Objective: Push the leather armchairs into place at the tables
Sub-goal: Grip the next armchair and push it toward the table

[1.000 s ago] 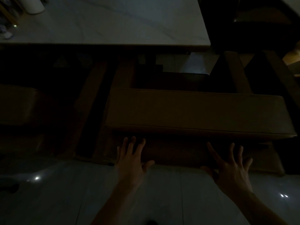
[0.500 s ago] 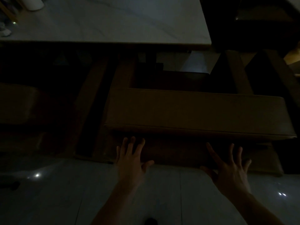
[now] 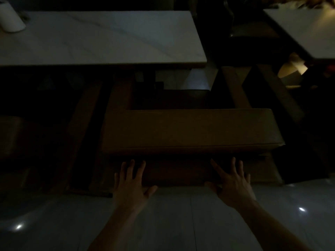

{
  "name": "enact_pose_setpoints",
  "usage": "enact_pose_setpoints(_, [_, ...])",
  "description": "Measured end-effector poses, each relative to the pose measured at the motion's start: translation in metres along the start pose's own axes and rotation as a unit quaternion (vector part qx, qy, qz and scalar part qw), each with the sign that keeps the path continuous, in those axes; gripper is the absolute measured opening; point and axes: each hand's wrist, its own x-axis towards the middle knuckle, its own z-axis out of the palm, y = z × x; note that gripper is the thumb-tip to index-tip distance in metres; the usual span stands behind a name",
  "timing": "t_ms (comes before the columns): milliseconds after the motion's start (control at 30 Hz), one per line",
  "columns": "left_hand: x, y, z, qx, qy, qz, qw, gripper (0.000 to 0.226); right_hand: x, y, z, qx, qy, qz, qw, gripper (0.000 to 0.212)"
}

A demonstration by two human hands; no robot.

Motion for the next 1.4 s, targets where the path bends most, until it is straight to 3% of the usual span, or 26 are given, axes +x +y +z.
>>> enact_pose_setpoints(233, [-0.016,0.027,-0.036,-0.006,-0.037,0.011,0.999,0.094,-0.046,0.011,-0.018,0.069,-0.035,-0.004,0.997,0.088])
enact_pose_setpoints(500, [-0.061,0.129,-0.084,0.001,-0.133,0.072,0.988,0.099,-0.111,0.082,-0.064,0.113,-0.027,0.005,0.993,0.091])
enact_pose_setpoints(800, [-0.142,0.325,-0.107,0.020,-0.153,0.187,0.970,0.095,-0.220,0.251,-0.103,0.146,0.028,0.055,0.987,0.097])
enact_pose_setpoints(1067, [-0.194,0.513,-0.104,0.014,-0.100,0.284,0.954,0.096,-0.293,0.406,-0.123,0.164,0.110,0.126,0.972,0.103])
enact_pose_setpoints(1400, [-0.155,0.676,-0.058,-0.025,-0.111,0.325,0.939,0.101,-0.273,0.558,-0.136,0.171,0.130,0.182,0.960,0.099])
